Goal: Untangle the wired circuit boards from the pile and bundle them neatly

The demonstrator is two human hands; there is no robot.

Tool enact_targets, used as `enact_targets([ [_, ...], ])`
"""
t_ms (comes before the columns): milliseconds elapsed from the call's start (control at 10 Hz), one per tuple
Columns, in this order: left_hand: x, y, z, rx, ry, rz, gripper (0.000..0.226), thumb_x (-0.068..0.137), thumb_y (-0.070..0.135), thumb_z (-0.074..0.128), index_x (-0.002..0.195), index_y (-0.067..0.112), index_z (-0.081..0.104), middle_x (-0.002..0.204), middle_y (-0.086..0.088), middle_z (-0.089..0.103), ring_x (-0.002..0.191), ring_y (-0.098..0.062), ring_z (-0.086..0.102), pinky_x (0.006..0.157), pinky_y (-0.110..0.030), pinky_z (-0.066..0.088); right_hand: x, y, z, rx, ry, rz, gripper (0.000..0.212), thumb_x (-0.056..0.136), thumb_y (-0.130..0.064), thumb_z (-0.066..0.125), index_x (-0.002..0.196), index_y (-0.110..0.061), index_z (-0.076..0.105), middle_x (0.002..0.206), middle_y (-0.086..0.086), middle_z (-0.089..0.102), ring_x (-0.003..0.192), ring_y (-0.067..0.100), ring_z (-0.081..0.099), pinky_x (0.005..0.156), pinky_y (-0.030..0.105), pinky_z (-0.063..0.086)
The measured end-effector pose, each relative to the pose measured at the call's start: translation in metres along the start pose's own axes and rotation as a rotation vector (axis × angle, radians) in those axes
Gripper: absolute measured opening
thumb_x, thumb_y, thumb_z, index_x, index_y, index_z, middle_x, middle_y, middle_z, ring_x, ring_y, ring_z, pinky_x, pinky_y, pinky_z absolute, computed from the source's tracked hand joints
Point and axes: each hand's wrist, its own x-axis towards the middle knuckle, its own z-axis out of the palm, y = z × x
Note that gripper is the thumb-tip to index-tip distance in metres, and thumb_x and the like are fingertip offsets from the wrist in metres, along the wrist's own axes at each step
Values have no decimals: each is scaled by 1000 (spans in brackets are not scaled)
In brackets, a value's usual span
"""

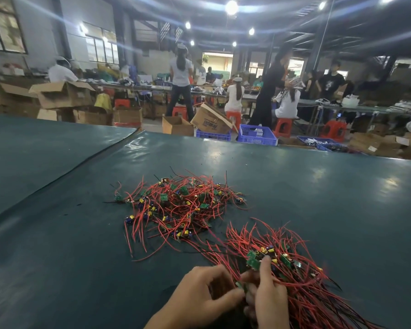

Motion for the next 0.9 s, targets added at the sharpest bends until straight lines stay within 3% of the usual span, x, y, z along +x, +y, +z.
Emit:
enact_targets([
  [100, -1, -7, 1, 205, -29, 42, 47, 77, 70, 57, 84, 24, 58, 79, 8, 59, 73, 0, 55, 64, -22, 43, -1, -8, -3, 296, -41, 127, 72, 94, -60, 36, 74, 3, 63, 39, -1, 34, 28, 10, 24, 34, 16, 19],
  [200, 1, -11, -1, 189, -73, 73, 28, 79, 52, 65, 85, 25, 59, 84, 8, 60, 76, 2, 55, 66, -16, 43, 3, -6, -4, 455, -111, 183, 73, 94, -62, 32, 87, 0, 69, 42, 0, 36, 27, 10, 25, 31, 16, 22],
  [300, 0, -16, -10, 233, -97, 58, 12, 82, 35, 62, 86, 24, 61, 88, 9, 61, 80, -1, 57, 73, -21, 48, 5, -1, -3, 469, -126, 162, 71, 94, -62, 30, 92, -5, 72, 48, 1, 41, 30, 11, 27, 31, 18, 23],
  [400, -7, -30, -26, 301, 30, -54, 9, 85, 30, 64, 84, 22, 60, 86, 12, 59, 78, -1, 55, 74, -22, 48, 6, 2, -1, 426, -127, 89, 57, 97, -52, 36, 96, -8, 71, 50, 2, 46, 31, 11, 27, 33, 19, 24],
  [500, -24, -43, -39, 384, 206, -142, 9, 87, 31, 64, 90, 24, 61, 89, 15, 53, 80, 2, 50, 75, -11, 41, 5, 6, 2, 368, -140, 8, 40, 99, -38, 45, 99, -8, 71, 51, 1, 48, 33, 10, 29, 35, 19, 25],
  [700, -44, -42, -46, 397, 249, -112, 19, 92, 27, 57, 110, 24, 63, 103, 17, 53, 95, 3, 48, 84, -4, 34, -3, 11, 1, 198, -148, -179, 28, 99, -23, 51, 97, -3, 70, 55, 2, 48, 38, 10, 36, 35, 21, 29],
  [900, -47, -46, -53, 273, 284, -186, 17, 89, 18, 61, 105, 20, 68, 99, 13, 60, 90, 0, 56, 83, -13, 45, -14, 24, 4, 26, -162, -331, 28, 98, -22, 53, 90, -2, 71, 53, 1, 50, 38, 11, 37, 35, 23, 34],
])
